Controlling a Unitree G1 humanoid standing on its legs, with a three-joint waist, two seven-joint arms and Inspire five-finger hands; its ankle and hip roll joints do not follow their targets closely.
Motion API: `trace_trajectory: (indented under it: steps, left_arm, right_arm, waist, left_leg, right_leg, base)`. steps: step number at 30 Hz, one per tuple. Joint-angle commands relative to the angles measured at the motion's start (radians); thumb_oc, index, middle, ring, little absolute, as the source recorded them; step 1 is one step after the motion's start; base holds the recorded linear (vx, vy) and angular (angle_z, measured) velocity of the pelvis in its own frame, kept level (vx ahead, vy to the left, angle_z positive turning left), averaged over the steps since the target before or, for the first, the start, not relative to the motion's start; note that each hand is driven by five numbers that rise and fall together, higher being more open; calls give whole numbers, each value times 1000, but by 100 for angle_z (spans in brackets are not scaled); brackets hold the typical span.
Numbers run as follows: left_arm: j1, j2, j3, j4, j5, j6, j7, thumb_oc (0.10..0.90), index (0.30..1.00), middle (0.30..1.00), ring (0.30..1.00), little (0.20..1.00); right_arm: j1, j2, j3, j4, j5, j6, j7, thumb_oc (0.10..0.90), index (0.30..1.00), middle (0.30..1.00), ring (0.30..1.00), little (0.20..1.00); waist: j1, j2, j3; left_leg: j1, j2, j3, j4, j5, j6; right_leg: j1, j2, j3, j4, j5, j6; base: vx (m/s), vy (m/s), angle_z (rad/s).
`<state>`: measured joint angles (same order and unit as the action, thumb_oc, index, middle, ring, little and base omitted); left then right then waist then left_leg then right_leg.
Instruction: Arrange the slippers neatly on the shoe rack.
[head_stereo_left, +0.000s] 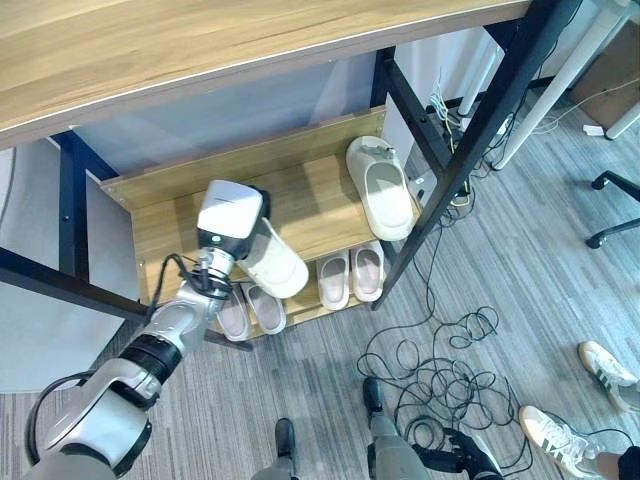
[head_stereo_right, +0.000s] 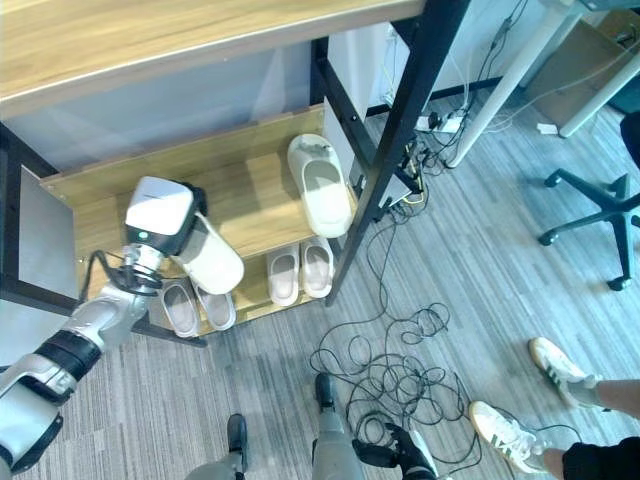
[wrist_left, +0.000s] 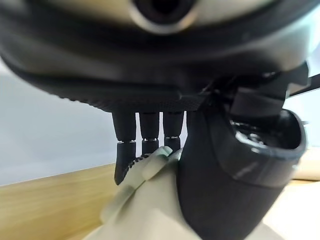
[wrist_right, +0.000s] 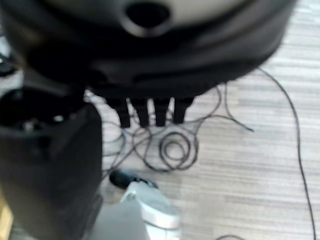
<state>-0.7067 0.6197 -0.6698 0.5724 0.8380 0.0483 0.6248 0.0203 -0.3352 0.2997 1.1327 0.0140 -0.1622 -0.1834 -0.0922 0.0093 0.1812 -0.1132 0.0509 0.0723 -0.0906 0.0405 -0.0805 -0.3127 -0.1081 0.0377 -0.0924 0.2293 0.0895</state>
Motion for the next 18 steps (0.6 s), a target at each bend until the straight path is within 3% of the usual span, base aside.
trace_trajectory:
  steps: [1,10,18]
  left_arm:
    - [-219,-6,7,-11,28,-17,93,400,300,300,300,300]
    - [-373,-2,-78,99,35,27,106,400,300,300,300,300]
    - [-490,9,-121,101,32,39,113,400,300,300,300,300]
  right_arm:
    - [-28,-56,37,13,2,-19,-36,800,900,900,900,900]
    - [-70,-81,64,23,-5,-23,-56,800,900,900,900,900]
    - [-84,-81,86,20,-11,-27,-66,800,900,900,900,900]
  waist:
    - [-13,12,28]
    - [-36,3,55]
    - [-52,6,64]
  left_leg:
    - [-52,-16,-2,34,-130,47]
    - [-99,-8,13,39,-114,47]
    - [-121,-5,16,16,-95,45]
  right_leg:
    - [64,-54,-10,26,-230,100]
    - [3,-46,19,31,-208,101]
    - [-32,-41,31,25,-196,101]
  base:
    - [-29,-28,-3]
    - [-30,-26,-13]
    - [3,-5,-3]
